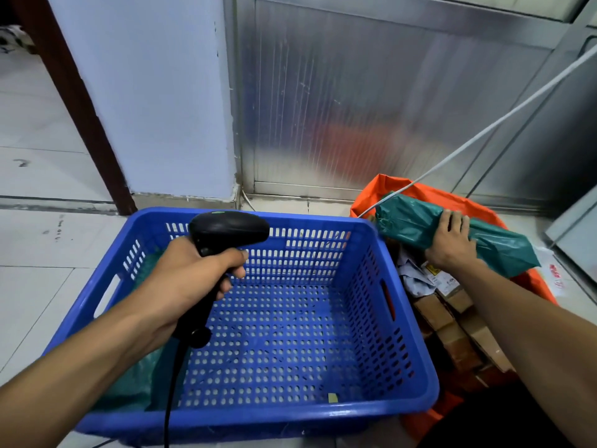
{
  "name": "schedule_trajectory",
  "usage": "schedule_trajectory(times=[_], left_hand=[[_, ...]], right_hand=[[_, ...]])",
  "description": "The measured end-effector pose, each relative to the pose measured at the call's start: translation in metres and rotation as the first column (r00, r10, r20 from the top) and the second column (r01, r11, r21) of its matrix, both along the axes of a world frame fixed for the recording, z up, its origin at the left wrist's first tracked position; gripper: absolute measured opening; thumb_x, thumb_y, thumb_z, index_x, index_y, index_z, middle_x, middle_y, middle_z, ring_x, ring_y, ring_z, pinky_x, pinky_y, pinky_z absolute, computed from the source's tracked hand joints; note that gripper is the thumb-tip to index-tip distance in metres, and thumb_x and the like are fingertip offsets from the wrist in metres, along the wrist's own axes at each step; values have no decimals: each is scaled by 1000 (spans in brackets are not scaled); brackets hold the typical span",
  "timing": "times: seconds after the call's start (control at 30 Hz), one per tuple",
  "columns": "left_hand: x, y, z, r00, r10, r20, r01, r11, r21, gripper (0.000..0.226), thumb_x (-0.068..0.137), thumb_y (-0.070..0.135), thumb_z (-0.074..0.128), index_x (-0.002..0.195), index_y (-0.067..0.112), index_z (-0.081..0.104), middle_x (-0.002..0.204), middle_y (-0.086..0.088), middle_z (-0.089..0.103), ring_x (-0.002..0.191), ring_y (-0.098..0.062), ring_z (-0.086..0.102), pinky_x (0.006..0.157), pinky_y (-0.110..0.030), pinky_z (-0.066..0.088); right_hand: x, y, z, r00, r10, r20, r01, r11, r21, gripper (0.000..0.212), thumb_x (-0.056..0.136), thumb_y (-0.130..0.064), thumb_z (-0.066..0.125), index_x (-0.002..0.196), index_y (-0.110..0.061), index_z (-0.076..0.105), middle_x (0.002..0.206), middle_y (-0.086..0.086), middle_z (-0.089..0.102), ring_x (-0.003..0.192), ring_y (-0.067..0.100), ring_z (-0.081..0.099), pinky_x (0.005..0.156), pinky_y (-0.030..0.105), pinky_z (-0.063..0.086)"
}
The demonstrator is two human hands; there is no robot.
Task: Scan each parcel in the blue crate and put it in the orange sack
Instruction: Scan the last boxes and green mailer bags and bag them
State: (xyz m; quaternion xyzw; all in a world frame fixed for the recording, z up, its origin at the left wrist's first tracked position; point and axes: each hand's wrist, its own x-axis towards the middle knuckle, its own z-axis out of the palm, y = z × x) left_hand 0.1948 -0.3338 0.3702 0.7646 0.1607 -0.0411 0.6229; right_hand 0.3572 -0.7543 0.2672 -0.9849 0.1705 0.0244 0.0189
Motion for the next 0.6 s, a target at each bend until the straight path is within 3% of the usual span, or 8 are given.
schedule_trajectory(times=[0.07,0.17,0.27,0.47,0.6], left_hand=[[0,4,2,1000,11,3,-11,1000,-12,17,90,12,69,76,4,69,53,2,64,42,-8,48,40,-15,42],[2,16,4,999,31,6,-31,1000,-3,16,90,15,70,76,6,70,64,-4,69,48,-12,51,48,-24,46],[5,28,5,998,65,11,-65,998,-12,15,89,15,70,78,6,71,70,-7,70,52,-14,51,51,-26,44],[8,43,8,994,110,20,-110,994,-28,15,89,16,70,79,5,71,70,-4,72,51,-12,52,54,-27,45],[10,49,14,994,104,27,-103,995,-17,11,90,13,68,82,5,70,70,-5,70,47,-11,50,49,-24,45]], right_hand=[[-1,2,1,998,25,-59,-24,1000,7,91,88,-19,64,159,-9,8,166,15,3,153,33,7,118,59,18],[-2,10,-1,980,102,-169,-91,994,67,72,88,-20,61,152,-9,28,157,20,27,142,38,34,111,48,37],[-3,20,-3,961,166,-221,-147,984,97,54,89,-18,61,140,-5,46,141,25,48,126,38,50,91,36,43],[-7,52,-1,926,288,-243,-286,957,44,19,89,-24,62,100,-8,62,106,15,65,93,33,58,69,33,40],[-15,103,-4,898,392,-201,-409,911,-47,20,93,-26,51,106,-12,59,111,11,64,99,33,61,71,35,44]])
